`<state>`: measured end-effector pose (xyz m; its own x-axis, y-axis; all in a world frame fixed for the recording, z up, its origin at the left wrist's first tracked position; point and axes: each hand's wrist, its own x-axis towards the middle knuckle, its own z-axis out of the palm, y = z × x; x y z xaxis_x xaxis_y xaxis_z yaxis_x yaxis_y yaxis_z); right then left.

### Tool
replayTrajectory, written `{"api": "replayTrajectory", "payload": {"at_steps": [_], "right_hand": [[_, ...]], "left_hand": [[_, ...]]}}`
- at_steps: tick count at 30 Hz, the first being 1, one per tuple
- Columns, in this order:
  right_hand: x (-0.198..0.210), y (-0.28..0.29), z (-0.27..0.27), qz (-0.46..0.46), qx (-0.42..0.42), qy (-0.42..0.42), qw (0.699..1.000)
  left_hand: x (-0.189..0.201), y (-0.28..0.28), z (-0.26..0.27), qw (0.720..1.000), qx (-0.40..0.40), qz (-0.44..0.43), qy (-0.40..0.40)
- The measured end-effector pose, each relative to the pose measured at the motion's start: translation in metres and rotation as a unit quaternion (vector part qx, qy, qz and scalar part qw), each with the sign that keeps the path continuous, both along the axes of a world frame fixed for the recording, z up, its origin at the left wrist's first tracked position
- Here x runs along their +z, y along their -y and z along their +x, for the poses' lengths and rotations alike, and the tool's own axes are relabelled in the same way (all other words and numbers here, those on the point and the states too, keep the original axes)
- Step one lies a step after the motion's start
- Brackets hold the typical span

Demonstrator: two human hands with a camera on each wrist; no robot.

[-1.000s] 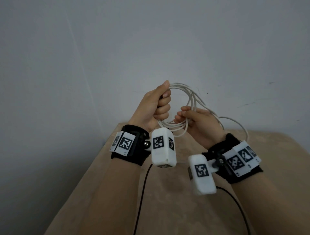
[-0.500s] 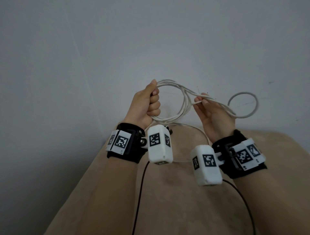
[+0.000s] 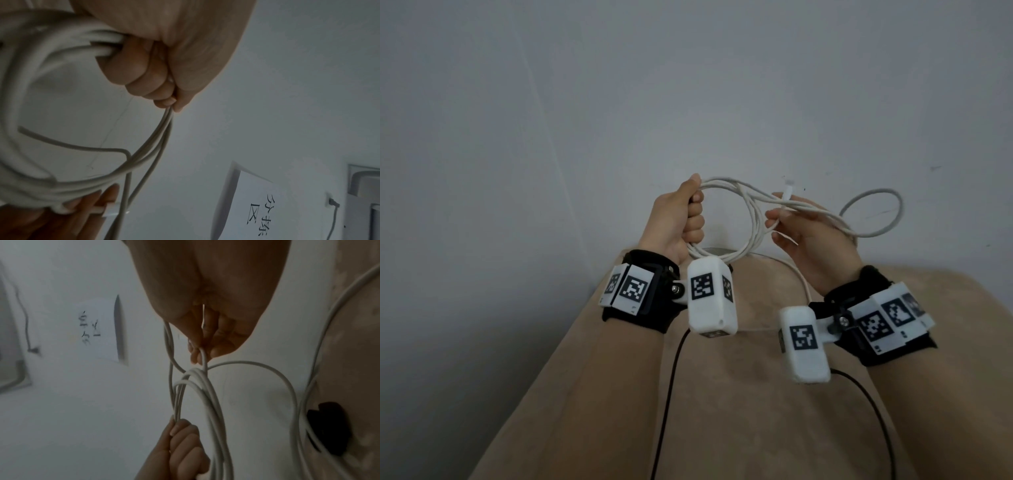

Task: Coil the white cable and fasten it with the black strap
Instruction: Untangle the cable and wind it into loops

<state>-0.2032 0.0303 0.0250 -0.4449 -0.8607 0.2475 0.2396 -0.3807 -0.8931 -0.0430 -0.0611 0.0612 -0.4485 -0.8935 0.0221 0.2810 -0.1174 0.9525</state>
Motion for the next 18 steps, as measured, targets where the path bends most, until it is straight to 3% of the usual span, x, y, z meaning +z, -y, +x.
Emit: {"api": "replayTrajectory", "payload": {"at_steps": [10,12,18], "right_hand": [[0.006,-0.001,0.003,0.102,-0.089,-0.201,0.970],[0.007,-0.002,0.007,0.089,-0.103,-0.245,0.960],[0.010,-0.002,0.016,0.024,-0.057,-0.258,0.964]], "left_hand": [[-0.002,0.000,-0.004,0.999,0.013,0.033,-0.024],[-0.002,0.000,-0.004,0.999,0.018,0.034,-0.024],[-0.004,0.001,-0.004,0.998,0.041,0.033,-0.021]]}}
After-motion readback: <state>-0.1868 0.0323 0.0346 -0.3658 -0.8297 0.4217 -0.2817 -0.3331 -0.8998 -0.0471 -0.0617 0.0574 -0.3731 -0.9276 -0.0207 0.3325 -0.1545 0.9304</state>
